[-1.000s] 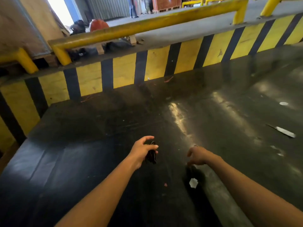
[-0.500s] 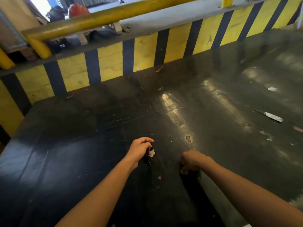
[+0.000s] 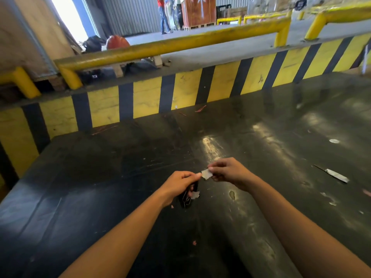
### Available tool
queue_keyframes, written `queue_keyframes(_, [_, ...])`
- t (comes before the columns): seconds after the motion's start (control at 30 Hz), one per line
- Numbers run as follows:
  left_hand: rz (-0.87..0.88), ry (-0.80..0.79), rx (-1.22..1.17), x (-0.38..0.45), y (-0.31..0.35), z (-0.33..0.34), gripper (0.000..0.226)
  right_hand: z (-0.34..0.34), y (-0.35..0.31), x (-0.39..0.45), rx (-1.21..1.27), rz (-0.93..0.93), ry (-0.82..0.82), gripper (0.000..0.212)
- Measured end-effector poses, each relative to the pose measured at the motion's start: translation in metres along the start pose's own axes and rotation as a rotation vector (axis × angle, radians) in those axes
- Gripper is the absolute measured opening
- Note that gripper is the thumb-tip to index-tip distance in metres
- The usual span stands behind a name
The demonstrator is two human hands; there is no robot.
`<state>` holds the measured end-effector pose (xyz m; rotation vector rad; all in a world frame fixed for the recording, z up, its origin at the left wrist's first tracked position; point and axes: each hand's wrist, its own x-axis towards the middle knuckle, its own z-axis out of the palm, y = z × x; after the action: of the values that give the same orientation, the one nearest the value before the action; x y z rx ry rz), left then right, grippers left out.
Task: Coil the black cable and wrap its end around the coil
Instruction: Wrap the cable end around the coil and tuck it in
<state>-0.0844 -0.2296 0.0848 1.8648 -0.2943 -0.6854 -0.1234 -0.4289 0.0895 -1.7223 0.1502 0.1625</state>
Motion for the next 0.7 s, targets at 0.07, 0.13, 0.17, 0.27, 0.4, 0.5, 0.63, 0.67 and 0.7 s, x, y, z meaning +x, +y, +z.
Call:
queue_keyframes(0.07, [0.061, -0.016, -0.052, 0.002, 0.016, -0.001, 0.025, 0.0, -0.025, -0.002, 0.007, -0.082, -0.014, 0.012])
queue_keyframes(0.13, [0.125, -0.002, -0.1, 0.002, 0.031, -0.003, 0.02, -0.001, -0.044, -0.002, 0.005, -0.138, 0.012, 0.013])
queue_keyframes(0.17, [0.152, 0.013, -0.108, 0.002, 0.037, -0.004, 0.02, -0.002, -0.051, -0.002, -0.015, -0.168, 0.041, 0.013])
queue_keyframes(0.27, [0.215, 0.061, -0.138, 0.001, 0.051, -0.008, 0.023, -0.004, -0.066, -0.001, -0.229, -0.303, 0.176, 0.007])
queue_keyframes(0.4, [0.254, 0.142, -0.154, -0.003, 0.063, -0.012, 0.026, -0.001, -0.077, -0.005, -0.578, -0.523, 0.244, 0.016])
queue_keyframes(0.5, [0.293, 0.128, -0.096, -0.006, 0.07, -0.015, 0.032, 0.002, -0.08, -0.005, -0.65, -0.579, 0.195, 0.019])
queue_keyframes(0.63, [0.343, 0.122, 0.016, -0.01, 0.077, -0.02, 0.036, 0.001, -0.084, -0.006, -0.628, -0.633, 0.222, 0.01])
queue_keyframes(0.67, [0.351, 0.117, 0.026, -0.011, 0.079, -0.021, 0.036, 0.001, -0.085, -0.006, -0.643, -0.639, 0.227, 0.009])
queue_keyframes(0.7, [0.356, 0.11, 0.026, -0.012, 0.081, -0.022, 0.035, 0.002, -0.084, -0.006, -0.656, -0.649, 0.233, 0.01])
